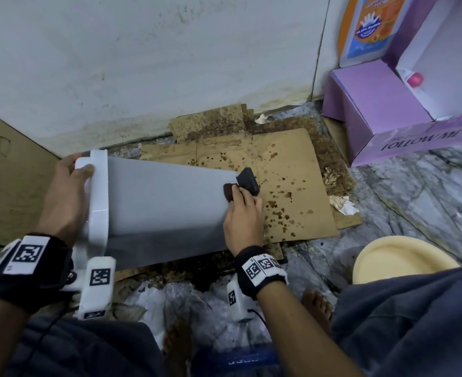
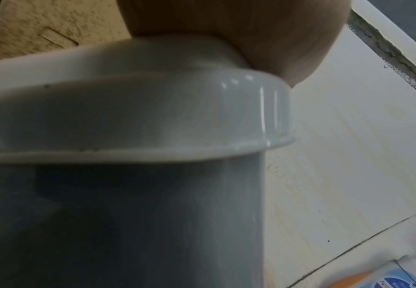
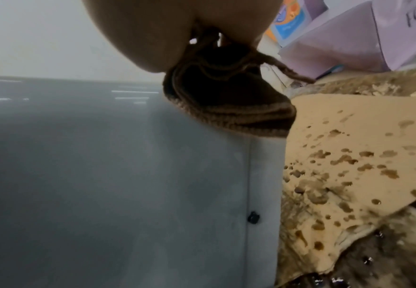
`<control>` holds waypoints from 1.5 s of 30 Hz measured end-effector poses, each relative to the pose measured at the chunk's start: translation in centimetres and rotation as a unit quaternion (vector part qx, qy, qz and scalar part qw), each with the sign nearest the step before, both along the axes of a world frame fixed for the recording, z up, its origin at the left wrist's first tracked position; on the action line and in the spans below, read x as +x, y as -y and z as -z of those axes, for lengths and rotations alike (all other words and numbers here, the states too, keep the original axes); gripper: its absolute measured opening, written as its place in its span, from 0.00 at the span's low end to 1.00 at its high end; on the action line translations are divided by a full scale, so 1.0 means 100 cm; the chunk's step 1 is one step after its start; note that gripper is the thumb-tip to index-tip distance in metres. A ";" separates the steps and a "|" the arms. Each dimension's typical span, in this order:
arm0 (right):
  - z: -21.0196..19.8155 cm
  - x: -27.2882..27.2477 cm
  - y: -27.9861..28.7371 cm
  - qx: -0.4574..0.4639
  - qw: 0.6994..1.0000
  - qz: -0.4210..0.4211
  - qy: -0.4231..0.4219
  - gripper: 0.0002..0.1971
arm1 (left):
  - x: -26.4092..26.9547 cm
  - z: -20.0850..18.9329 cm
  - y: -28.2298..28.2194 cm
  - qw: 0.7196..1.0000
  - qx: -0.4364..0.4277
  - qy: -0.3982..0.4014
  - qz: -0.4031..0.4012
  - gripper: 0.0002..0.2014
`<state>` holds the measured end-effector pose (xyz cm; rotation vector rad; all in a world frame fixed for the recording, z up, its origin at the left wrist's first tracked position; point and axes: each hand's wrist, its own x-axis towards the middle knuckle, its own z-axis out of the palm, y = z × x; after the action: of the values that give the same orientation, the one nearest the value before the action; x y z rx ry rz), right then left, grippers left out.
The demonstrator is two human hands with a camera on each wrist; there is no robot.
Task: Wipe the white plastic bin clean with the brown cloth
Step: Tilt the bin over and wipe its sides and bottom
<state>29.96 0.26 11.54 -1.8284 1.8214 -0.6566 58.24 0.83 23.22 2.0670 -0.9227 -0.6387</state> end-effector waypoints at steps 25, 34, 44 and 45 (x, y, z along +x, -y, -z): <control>-0.036 -0.062 0.149 0.125 0.935 -0.313 0.113 0.17 | 0.023 0.014 -0.024 1.000 -0.024 -0.013 0.001 0.19; -0.002 -0.062 0.160 0.202 0.901 -0.356 0.145 0.20 | 0.019 0.008 -0.024 0.997 -0.016 -0.069 0.005 0.22; 0.032 -0.085 0.143 0.134 0.950 -0.244 0.143 0.20 | 0.015 0.001 -0.022 0.997 -0.029 -0.073 0.002 0.21; 0.035 -0.092 0.143 0.131 0.957 -0.229 0.123 0.20 | 0.016 0.004 -0.021 0.996 -0.033 -0.075 -0.018 0.22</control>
<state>20.78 -14.00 8.08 -1.8033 1.1989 -0.4210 59.86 2.91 22.83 1.9428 -0.8088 -0.7247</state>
